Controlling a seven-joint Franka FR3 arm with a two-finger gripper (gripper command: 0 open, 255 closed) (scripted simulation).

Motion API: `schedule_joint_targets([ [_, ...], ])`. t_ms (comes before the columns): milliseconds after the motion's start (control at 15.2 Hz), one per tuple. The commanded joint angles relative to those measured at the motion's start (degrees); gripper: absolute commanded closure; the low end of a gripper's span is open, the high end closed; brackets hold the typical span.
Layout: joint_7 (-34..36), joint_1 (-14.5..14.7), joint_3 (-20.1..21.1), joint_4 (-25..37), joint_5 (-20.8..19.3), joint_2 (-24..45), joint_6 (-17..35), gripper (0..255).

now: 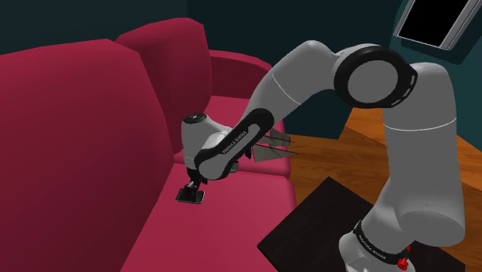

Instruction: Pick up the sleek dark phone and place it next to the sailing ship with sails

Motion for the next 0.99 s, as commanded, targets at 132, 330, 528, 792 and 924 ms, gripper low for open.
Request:
schedule_joint_targets([
  [132, 0.56, 0.72, -0.8, 1.14, -1.01, 3.06, 1.93, 0],
  [330, 0.9, 1.1, -1.28, 1.56, -1.52, 4.76, 3.2, 0],
  [528, 0.9, 1.1, -1.28, 1.56, -1.52, 4.75, 3.2, 0],
  [792, 0.9, 1.1, -1.28, 1.56, -1.52, 4.75, 3.2, 0],
  [924, 0.9, 1.1, -1.28, 1.56, -1.52, 4.75, 3.2, 255],
])
